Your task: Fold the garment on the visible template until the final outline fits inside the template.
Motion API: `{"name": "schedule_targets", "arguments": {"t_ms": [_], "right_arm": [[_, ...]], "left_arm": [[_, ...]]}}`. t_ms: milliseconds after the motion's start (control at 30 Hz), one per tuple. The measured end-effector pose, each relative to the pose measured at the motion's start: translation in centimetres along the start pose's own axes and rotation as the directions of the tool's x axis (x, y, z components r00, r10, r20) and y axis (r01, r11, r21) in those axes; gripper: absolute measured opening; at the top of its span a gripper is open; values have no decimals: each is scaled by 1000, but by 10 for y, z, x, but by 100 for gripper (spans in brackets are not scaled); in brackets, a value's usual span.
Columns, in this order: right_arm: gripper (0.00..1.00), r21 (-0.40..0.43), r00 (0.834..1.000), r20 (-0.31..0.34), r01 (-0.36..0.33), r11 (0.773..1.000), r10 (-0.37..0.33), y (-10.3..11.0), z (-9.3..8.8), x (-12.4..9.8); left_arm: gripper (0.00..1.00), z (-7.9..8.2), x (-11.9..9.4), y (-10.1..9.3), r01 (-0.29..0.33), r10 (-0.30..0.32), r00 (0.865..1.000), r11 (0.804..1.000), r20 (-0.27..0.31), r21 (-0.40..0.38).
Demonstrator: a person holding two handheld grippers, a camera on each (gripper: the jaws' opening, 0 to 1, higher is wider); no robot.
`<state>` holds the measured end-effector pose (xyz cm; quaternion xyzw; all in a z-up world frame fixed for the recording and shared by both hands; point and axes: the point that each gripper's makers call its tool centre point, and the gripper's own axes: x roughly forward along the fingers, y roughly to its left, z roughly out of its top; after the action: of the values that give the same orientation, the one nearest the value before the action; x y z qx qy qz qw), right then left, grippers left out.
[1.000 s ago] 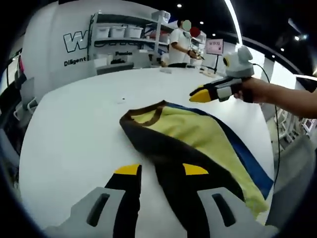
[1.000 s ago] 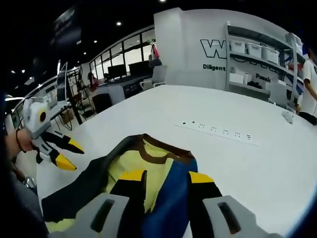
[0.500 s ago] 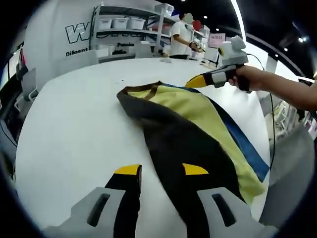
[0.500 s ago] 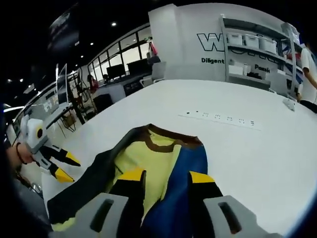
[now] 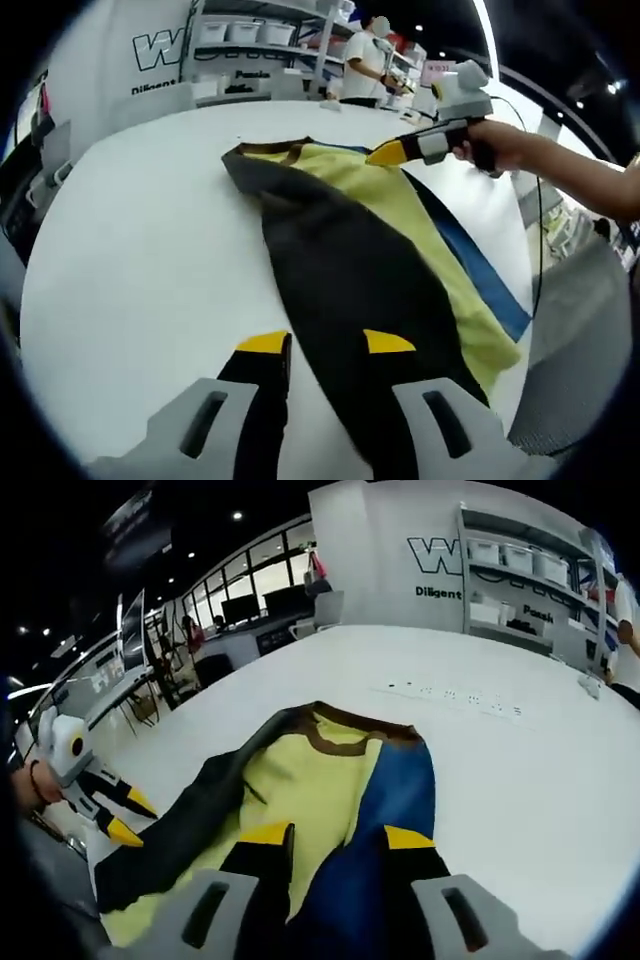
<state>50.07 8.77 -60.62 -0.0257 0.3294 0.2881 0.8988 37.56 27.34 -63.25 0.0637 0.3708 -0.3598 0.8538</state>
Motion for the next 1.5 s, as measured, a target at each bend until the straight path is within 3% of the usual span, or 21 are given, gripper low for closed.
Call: {"name": "schedule_targets", "arguments": {"t_ms": [267, 467, 567, 800, 900, 1100, 1300, 1500], "right_arm": [[27, -29, 999, -38, 14, 999, -15, 3, -12, 7], [22, -79, 995, -87, 42, 996, -49, 6, -22, 12], [15, -83, 995, -84, 37, 996, -44, 9, -23, 14], [7, -169, 993, -103, 47, 984, -65, 11, -23, 17], [6, -188, 991, -119, 29, 982, -52, 8, -22, 18], [5, -191, 994, -108, -2, 982, -19, 6, -22, 18], [6, -226, 994, -107, -14, 974, -10, 5, -22, 19], [7, -217, 994, -104, -10, 976, -13, 2, -22, 19]], "left_arm": [[19, -6, -6, -6, -32, 32, 999, 998, -16, 51], [6, -11, -6, 0, -92, 98, 994, 986, -40, 140], [0, -11, -4, -4, -79, 83, 996, 991, -32, 111], [0, -7, -4, 0, -130, 137, 989, 983, -46, 131], [0, -10, -7, 4, -126, 127, 990, 991, -56, 36], [0, -9, -29, 33, -199, 198, 979, 980, -36, -11], [0, -12, -41, 50, -240, 239, 970, 970, -39, -33], [0, -18, -57, 78, -316, 314, 949, 947, -35, -61]]}}
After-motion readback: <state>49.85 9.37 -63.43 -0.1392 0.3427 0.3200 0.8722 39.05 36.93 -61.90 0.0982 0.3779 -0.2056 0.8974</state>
